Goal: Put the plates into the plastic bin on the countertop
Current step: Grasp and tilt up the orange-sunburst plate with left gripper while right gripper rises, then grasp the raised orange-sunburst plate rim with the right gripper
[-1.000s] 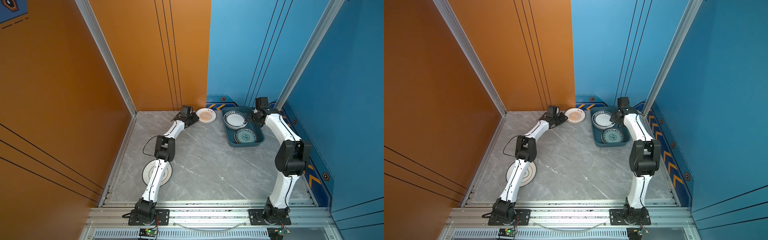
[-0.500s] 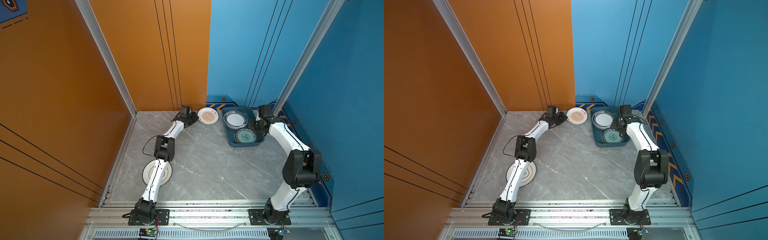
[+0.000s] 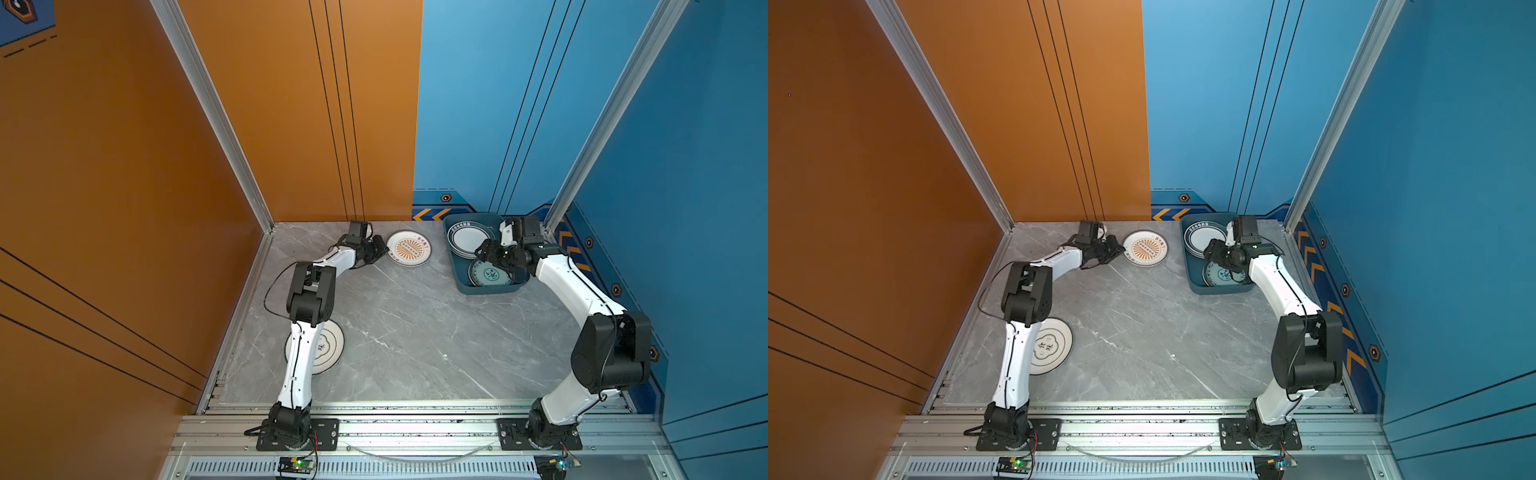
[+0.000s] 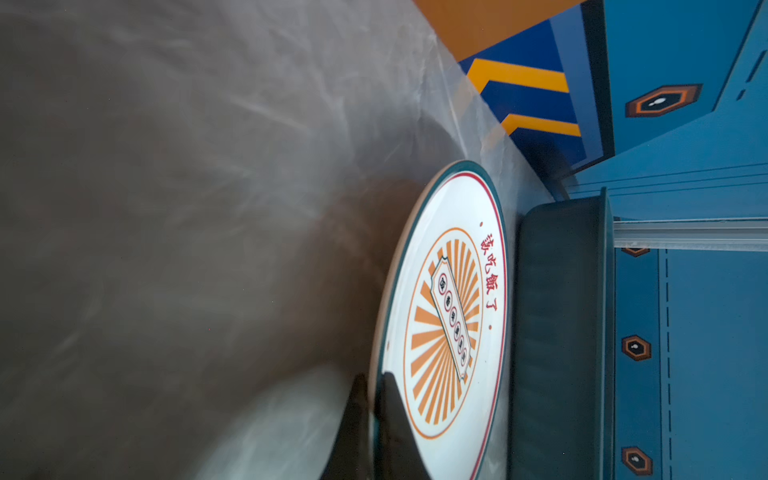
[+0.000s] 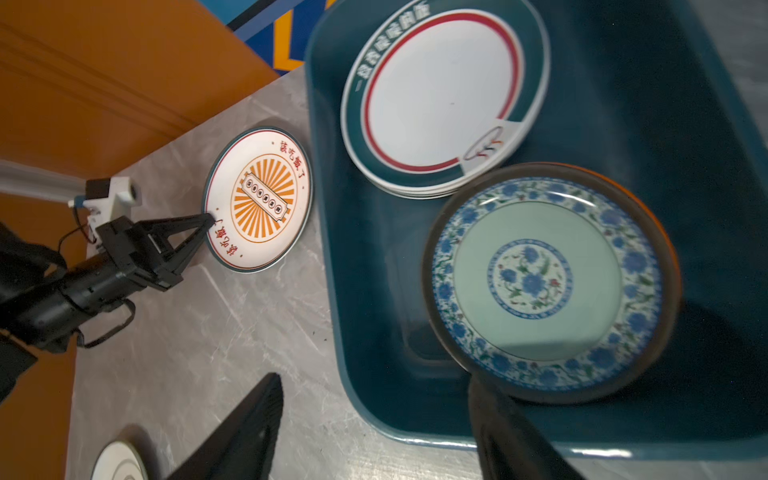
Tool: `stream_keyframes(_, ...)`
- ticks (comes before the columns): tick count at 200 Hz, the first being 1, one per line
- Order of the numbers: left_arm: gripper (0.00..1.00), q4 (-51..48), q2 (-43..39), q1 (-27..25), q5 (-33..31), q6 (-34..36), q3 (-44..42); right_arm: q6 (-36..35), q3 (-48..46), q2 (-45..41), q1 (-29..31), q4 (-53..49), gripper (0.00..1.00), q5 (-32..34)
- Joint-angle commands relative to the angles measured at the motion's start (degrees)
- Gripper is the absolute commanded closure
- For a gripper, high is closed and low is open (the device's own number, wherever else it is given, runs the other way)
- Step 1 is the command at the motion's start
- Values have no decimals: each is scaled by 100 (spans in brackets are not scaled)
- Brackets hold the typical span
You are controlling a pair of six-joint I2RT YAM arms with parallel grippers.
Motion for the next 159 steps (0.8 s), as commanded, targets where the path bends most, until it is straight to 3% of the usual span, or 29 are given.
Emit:
stream_keyframes(1, 100, 249, -836, 187, 202, 339, -882, 430, -245, -146, 188, 730, 11, -857)
stream_keyframes(35, 100, 575, -1980, 308, 621, 299, -2053, 825, -204, 5, 475, 1165, 7, -1279)
stream_keyframes(71, 100, 723, -2984, 260, 927, 163, -2742, 1014, -99, 268, 719, 1367, 4, -1450)
stream_keyframes(115, 100, 404, -3854, -57, 964, 238, -2972, 1207, -129, 477, 895, 1634, 4, -1609)
stream_keyframes(159, 100, 236, -4134, -482, 827, 286, -2941, 1389, -213, 409, 1007, 1981, 5, -1852)
